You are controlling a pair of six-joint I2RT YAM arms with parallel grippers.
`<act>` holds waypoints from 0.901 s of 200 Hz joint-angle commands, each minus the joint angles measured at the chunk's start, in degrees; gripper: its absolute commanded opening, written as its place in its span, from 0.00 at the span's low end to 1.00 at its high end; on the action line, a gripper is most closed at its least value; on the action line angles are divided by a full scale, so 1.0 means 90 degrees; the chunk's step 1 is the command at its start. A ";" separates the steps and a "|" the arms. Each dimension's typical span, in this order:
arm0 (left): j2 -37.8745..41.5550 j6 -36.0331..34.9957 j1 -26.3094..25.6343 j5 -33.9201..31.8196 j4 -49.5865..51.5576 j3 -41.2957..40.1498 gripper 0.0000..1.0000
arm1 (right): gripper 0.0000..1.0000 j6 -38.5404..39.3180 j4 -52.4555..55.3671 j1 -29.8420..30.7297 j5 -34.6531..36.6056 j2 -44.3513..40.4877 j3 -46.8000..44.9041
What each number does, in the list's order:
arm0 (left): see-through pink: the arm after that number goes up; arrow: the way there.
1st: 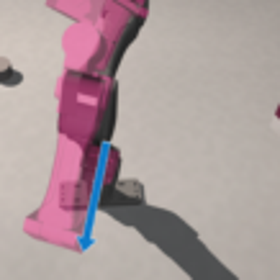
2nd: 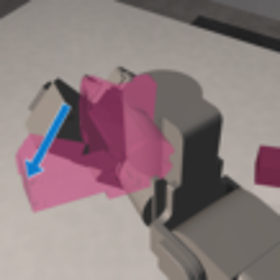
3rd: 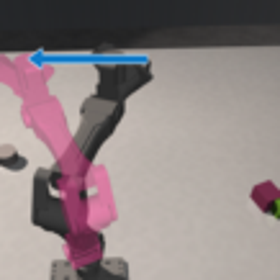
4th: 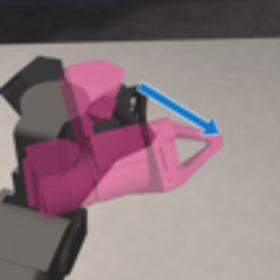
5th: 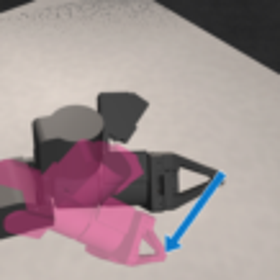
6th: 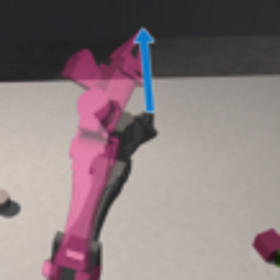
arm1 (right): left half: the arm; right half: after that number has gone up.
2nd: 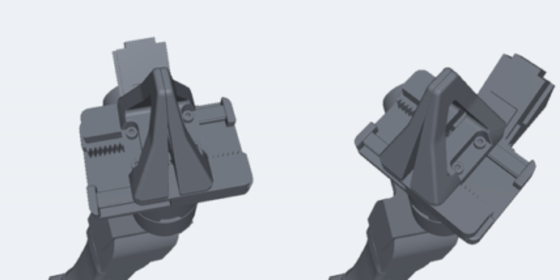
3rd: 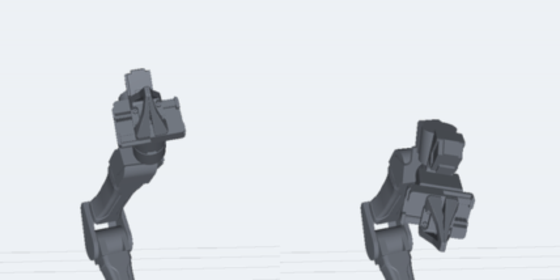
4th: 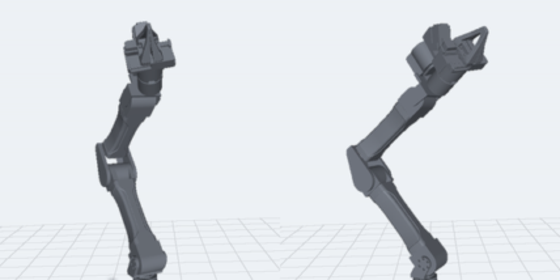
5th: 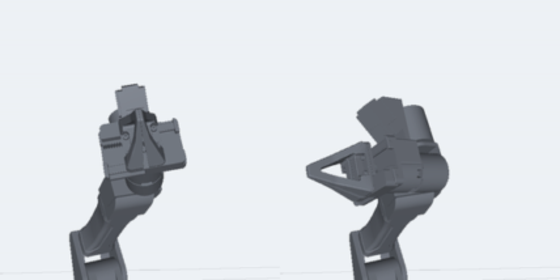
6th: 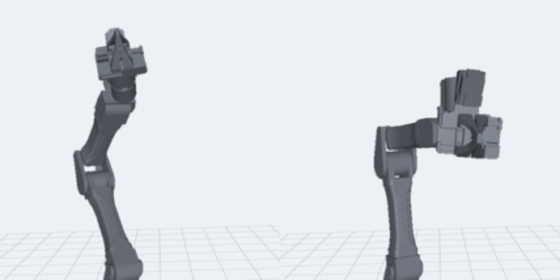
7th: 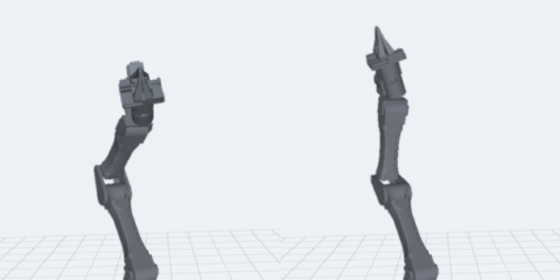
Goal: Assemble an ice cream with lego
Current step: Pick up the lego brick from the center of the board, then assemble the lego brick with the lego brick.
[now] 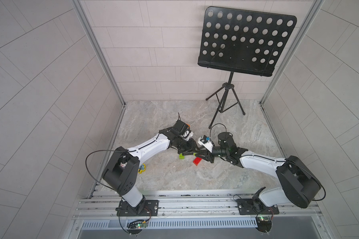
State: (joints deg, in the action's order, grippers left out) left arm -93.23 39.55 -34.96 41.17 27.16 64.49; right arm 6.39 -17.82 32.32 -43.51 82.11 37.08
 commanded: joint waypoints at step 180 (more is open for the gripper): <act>0.0793 -0.0099 0.0628 -0.3063 0.1358 -0.0012 0.11 | 0.60 -0.1949 0.0054 -0.0004 0.1929 -0.1085 0.0282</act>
State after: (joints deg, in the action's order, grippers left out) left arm -86.96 38.54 -29.15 22.76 34.50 65.32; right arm -1.45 -18.31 32.29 -40.27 74.89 37.60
